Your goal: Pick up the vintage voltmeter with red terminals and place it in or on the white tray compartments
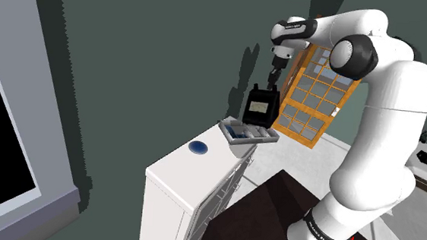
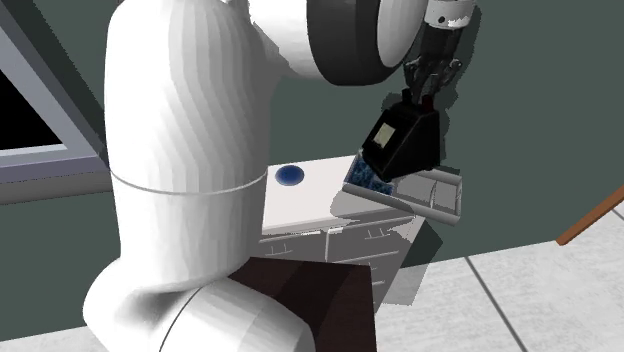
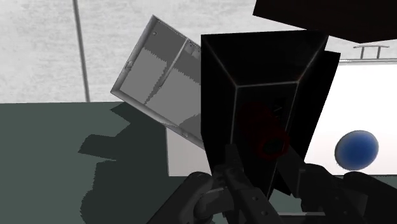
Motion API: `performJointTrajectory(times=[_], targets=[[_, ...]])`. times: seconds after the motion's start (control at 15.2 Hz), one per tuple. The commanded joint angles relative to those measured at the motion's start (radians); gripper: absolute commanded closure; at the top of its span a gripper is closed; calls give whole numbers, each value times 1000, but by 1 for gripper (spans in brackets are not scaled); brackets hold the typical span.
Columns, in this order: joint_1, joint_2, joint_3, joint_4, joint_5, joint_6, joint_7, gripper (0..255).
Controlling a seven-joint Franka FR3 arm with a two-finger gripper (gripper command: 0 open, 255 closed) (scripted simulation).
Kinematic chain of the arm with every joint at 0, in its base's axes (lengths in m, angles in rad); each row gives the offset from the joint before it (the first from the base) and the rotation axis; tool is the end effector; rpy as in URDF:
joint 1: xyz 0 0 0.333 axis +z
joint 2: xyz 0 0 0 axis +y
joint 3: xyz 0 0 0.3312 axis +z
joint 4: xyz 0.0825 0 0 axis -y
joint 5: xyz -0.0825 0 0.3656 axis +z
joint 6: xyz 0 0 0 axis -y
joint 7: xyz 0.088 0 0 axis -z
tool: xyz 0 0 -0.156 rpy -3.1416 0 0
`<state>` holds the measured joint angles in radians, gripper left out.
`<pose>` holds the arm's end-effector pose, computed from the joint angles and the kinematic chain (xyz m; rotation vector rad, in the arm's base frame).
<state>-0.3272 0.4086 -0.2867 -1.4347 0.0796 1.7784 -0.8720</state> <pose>0.5585 -0.3486 0.4323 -3.1074 -0.4054 0.0936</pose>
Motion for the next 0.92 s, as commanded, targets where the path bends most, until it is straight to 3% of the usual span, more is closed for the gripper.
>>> performJointTrajectory(times=[0.0, 0.26, 0.4, 0.86], targets=[[-38, 59, -7, 108, 17, -45, -38, 255], [-130, 217, -10, 387, 54, -167, -101, 255], [-191, 335, -4, 601, 76, -261, -123, 255], [-168, 296, -6, 437, 69, -138, -127, 255]])
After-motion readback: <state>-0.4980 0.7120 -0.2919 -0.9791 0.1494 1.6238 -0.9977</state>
